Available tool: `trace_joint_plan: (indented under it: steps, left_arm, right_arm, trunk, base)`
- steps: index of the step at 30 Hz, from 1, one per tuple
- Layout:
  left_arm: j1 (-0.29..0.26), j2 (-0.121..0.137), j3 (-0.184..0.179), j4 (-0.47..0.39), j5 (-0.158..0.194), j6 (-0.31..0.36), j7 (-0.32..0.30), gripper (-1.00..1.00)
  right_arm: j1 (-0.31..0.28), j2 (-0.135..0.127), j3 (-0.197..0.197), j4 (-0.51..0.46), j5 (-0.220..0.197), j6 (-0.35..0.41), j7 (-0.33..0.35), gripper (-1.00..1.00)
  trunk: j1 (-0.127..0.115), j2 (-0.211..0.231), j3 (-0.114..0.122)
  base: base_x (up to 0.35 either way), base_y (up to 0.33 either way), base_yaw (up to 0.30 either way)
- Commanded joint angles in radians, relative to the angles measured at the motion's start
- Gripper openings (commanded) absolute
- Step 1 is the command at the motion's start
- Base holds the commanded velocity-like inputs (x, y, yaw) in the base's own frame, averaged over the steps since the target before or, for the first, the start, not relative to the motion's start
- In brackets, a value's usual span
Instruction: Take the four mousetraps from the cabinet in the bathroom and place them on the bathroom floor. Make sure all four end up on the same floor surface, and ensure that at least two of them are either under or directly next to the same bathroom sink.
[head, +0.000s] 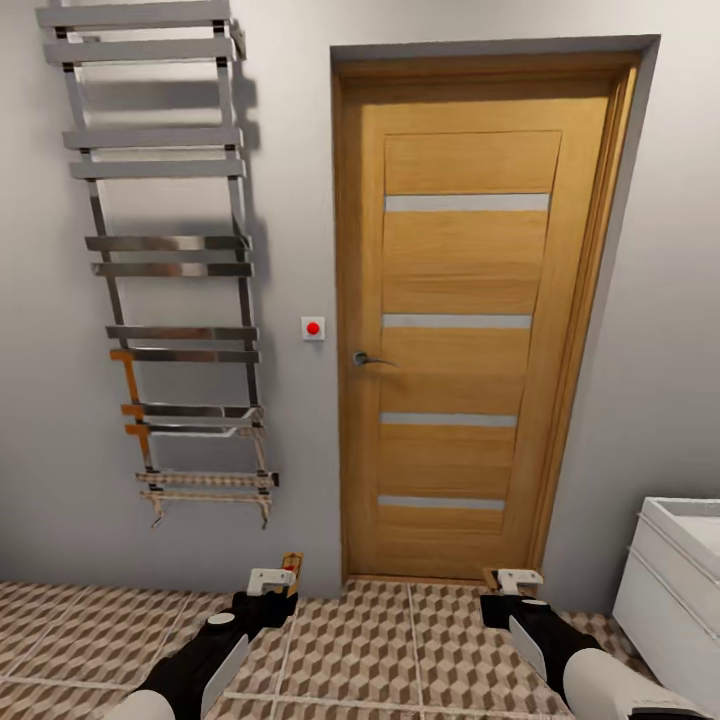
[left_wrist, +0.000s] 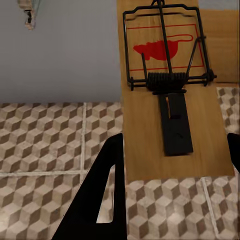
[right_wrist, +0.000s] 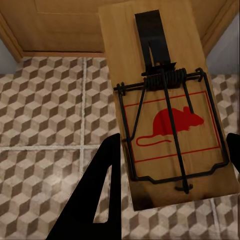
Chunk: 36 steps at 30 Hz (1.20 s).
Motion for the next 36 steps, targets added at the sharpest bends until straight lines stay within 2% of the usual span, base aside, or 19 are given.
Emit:
trace_joint_plan:
  steps: [1,27,36]
  left_arm:
    - [-0.001,0.0,-0.003,-0.001,0.007,0.005,0.003,-1.0]
    - [0.0,-0.001,-0.003,0.0,0.007,0.005,0.003,-1.0]
    - [-0.001,-0.001,-0.003,0.0,0.007,0.005,0.003,-1.0]
  right_arm:
    - [0.0,0.0,-0.001,-0.002,-0.003,0.005,0.001,-1.0]
    - [0.0,-0.001,-0.002,-0.002,-0.006,0.006,0.004,-1.0]
    - [0.0,0.002,-0.002,-0.002,-0.004,0.007,0.004,-1.0]
  trunk:
    - [0.0,-0.001,-0.002]
    - [0.0,-0.001,-0.024]
    - [0.0,-0.001,-0.024]
  base:
    - [0.0,0.0,-0.257]
    - [0.0,0.0,-0.242]
    - [0.0,0.0,-0.073]
